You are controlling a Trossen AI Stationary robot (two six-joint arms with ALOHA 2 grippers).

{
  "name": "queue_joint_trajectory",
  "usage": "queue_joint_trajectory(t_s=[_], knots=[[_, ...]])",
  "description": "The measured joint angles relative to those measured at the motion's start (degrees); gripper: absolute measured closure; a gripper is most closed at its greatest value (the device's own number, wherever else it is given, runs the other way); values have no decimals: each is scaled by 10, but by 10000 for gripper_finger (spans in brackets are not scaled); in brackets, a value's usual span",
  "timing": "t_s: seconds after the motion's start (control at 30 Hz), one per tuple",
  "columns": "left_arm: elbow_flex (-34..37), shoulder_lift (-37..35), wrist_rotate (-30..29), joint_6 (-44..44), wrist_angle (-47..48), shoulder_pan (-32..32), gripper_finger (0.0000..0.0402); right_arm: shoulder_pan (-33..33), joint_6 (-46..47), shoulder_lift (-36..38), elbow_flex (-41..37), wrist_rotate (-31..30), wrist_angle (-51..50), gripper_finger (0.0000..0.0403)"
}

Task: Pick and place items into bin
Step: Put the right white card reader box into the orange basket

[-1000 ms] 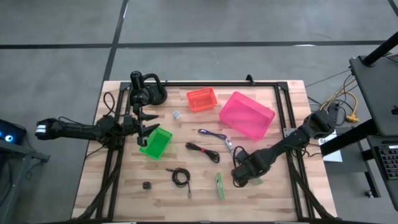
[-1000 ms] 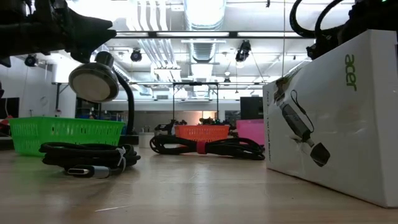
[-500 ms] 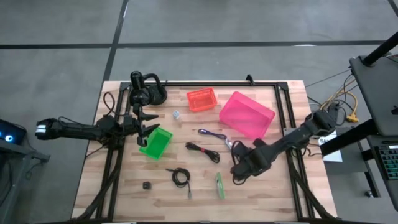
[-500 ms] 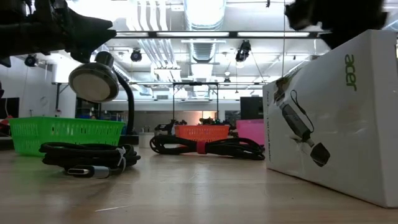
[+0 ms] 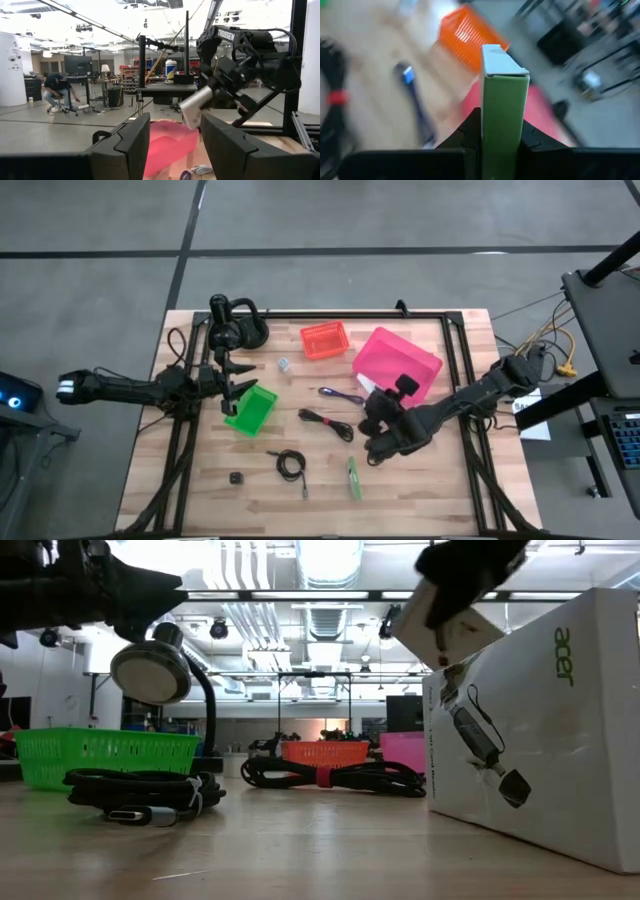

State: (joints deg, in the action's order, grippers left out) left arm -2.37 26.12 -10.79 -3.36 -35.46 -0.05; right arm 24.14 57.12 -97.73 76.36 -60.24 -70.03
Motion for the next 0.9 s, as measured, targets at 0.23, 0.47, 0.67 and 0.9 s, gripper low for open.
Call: queue_joint_trajectory(t_s=[0.23, 0.47, 0.67, 0.9], knots=[[0, 9, -1, -5, 0, 0, 240, -84, -148, 0, -1, -71, 75, 363], [0, 13, -2, -6, 0, 0, 240, -194, -426, 0, -2, -10, 261, 363], [0, 20, -1, -4, 0, 0, 240, -270, -619, 0, -2, 79, 422, 363], [0, 23, -1, -3, 0, 0, 240, -328, -812, 1, -1, 291, 515, 363]])
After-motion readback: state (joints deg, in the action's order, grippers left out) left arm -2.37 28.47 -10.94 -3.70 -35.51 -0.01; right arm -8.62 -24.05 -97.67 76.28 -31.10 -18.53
